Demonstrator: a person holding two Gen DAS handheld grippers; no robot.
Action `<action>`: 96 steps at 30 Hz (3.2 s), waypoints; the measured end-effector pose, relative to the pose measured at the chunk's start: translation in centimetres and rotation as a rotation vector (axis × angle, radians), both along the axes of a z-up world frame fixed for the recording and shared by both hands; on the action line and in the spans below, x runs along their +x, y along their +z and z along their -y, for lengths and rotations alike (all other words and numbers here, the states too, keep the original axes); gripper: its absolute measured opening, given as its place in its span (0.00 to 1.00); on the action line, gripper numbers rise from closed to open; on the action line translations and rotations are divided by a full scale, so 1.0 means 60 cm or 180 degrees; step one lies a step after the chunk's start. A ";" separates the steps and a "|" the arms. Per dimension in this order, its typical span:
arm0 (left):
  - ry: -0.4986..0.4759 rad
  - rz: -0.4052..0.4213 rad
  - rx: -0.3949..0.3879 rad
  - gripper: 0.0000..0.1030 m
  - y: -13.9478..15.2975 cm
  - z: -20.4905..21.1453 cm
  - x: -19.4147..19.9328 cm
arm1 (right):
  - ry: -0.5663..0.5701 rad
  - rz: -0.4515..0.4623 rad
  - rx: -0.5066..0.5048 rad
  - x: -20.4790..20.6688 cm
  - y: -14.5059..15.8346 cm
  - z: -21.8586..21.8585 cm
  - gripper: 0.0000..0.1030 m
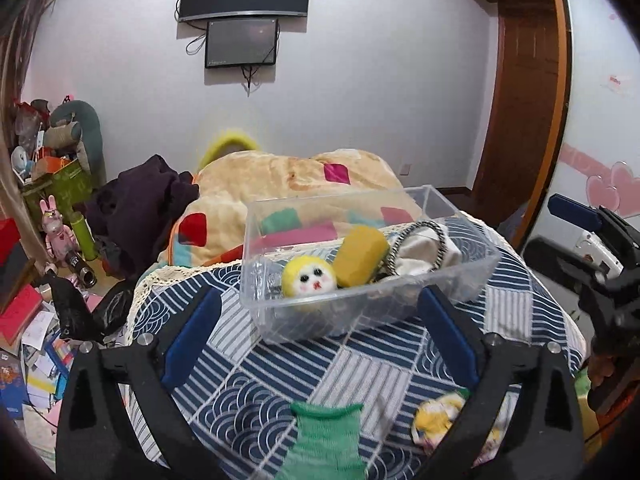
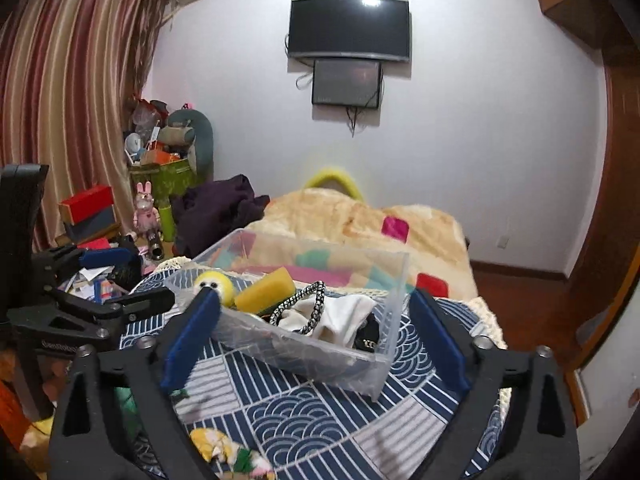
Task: Organize soft objects
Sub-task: 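Grasp the green knitted glove with the left tool while the right tool grasps the floral cloth, then lower the glove into the box with the left tool while the right tool lowers the floral cloth in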
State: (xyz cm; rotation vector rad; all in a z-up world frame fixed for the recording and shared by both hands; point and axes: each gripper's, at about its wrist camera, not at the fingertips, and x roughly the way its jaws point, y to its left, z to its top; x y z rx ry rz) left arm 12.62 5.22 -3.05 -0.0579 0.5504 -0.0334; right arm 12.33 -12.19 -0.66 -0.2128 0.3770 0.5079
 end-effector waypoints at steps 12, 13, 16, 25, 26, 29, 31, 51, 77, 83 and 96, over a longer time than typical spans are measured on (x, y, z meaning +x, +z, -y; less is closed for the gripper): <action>-0.0015 -0.0383 0.0024 0.99 -0.068 0.011 -0.072 | 0.0214 -0.0592 -0.0194 -0.039 -0.099 -0.006 1.00; -0.0013 -0.0427 0.0026 0.99 -0.076 0.013 -0.074 | 0.0208 -0.0683 -0.0187 -0.039 -0.111 -0.004 1.00; 0.0004 -0.0589 0.0037 0.99 -0.109 0.014 -0.079 | 0.0210 -0.0948 -0.0183 -0.029 -0.142 -0.001 1.00; 0.0068 -0.0829 -0.0099 0.95 -0.176 0.008 -0.081 | 0.0452 -0.1282 -0.0364 -0.053 -0.202 -0.027 0.86; 0.0060 -0.0834 -0.0099 0.91 -0.180 0.010 -0.081 | 0.0437 -0.1253 -0.0407 -0.055 -0.204 -0.030 0.82; 0.0003 -0.0893 -0.0102 0.72 -0.191 0.014 -0.077 | 0.0459 -0.1190 -0.0446 -0.061 -0.204 -0.033 0.61; 0.0005 -0.0835 -0.0094 0.64 -0.189 0.015 -0.082 | 0.0475 -0.1204 -0.0407 -0.060 -0.203 -0.030 0.48; -0.0064 -0.0149 -0.0042 0.38 -0.075 0.021 -0.077 | 0.0202 -0.0733 0.0181 -0.033 -0.096 0.032 0.13; -0.0235 0.0047 -0.0220 0.38 -0.015 0.039 0.121 | -0.0254 -0.0609 0.0348 0.111 -0.052 0.005 0.13; -0.0206 -0.0169 -0.0219 0.39 -0.046 0.038 0.169 | -0.0244 -0.0685 0.0227 0.115 -0.071 0.003 0.14; -0.0283 -0.0096 -0.0157 0.63 -0.026 0.047 0.135 | -0.0296 -0.0567 0.0156 0.101 -0.051 0.013 0.52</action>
